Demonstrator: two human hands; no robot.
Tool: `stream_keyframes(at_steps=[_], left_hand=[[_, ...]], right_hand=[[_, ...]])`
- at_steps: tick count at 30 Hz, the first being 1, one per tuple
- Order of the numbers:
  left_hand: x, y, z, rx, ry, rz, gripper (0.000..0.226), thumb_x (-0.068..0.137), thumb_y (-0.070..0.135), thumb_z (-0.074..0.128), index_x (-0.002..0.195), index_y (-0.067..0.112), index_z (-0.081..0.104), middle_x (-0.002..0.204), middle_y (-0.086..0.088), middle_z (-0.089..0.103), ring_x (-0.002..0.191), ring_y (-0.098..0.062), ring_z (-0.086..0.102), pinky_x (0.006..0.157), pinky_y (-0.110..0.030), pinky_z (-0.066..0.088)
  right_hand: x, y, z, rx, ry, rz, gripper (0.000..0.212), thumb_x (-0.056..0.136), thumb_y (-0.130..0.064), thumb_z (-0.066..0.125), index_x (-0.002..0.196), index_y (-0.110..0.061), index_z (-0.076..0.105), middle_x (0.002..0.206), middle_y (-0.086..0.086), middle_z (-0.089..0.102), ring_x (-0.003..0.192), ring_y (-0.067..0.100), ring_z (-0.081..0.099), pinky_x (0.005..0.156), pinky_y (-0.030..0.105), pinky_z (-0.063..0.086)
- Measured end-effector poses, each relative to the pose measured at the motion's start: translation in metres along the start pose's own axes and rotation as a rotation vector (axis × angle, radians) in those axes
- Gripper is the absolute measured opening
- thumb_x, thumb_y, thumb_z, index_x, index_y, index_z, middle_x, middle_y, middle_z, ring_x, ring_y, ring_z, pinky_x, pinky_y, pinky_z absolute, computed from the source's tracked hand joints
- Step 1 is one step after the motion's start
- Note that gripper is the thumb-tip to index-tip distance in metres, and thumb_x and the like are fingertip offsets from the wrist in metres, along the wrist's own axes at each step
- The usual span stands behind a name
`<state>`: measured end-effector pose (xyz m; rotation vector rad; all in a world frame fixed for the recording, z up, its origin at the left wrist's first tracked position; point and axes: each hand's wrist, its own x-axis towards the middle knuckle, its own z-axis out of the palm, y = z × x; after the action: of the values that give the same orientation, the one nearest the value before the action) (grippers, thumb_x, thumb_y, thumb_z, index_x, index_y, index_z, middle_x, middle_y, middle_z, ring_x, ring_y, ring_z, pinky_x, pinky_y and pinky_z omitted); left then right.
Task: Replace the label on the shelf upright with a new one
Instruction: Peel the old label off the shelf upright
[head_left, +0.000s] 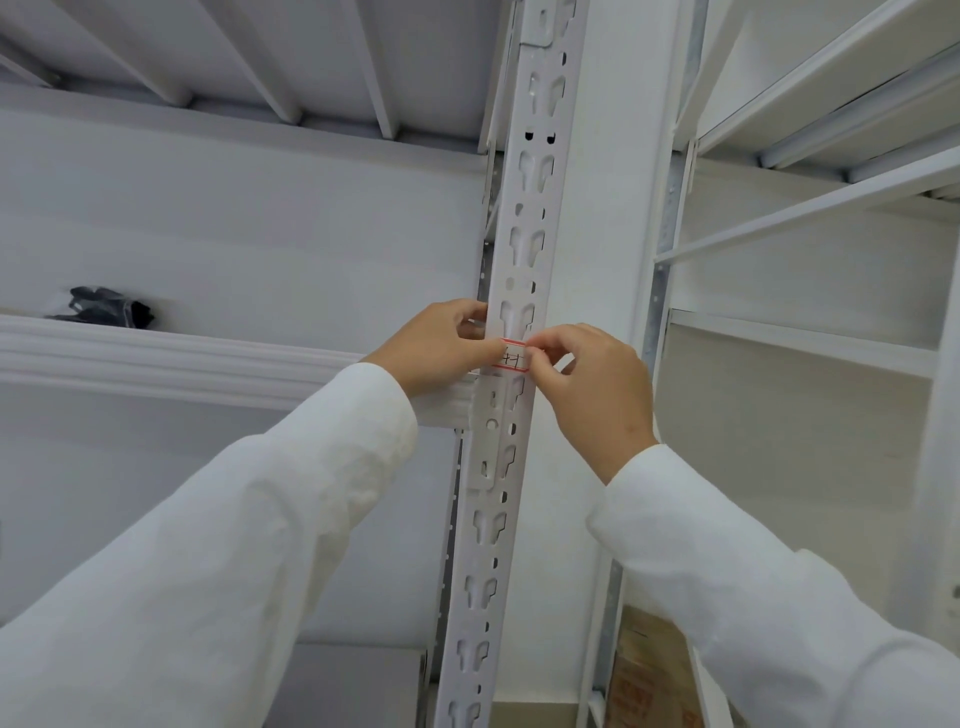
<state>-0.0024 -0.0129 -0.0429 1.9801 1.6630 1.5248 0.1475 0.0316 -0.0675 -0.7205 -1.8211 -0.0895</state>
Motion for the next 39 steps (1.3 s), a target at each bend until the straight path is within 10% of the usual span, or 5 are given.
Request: stream_keyframes(at_steps=[7,23,39], left_hand=[[-0.003,0.002,0.000,-0.001,-0.002,-0.007,0.032,0.086,0.016,0.060,0.118,0.018,0.058,0.107,0.004,0.069,0.099,-0.009,0.065,0.096,-0.025,0.047],[-0.001,0.000,0.001,-0.035,0.006,0.031,0.026,0.085,0.013,0.059,0.110,0.022,0.061,0.092,0.011,0.069,0.083,-0.002,0.065,0.079,-0.014,0.047],[-0.001,0.001,0.001,-0.024,-0.002,0.010,0.027,0.085,0.015,0.060,0.110,0.023,0.060,0.102,0.006,0.070,0.098,-0.009,0.066,0.096,-0.025,0.047]], right_hand=[[0.004,0.004,-0.011,0.177,-0.007,0.092,0.010,0.080,-0.027,0.061,0.076,-0.028,0.070,0.071,-0.011,0.066,0.067,0.015,0.063,0.065,0.029,0.051],[0.012,-0.003,-0.003,-0.293,-0.049,-0.085,0.019,0.089,-0.030,0.045,0.091,-0.021,0.062,0.087,-0.003,0.061,0.079,0.024,0.057,0.061,0.029,0.031],[0.009,0.008,-0.007,-0.225,-0.048,-0.121,0.014,0.088,-0.032,0.052,0.085,-0.025,0.063,0.060,-0.012,0.035,0.066,0.014,0.046,0.049,0.022,0.027]])
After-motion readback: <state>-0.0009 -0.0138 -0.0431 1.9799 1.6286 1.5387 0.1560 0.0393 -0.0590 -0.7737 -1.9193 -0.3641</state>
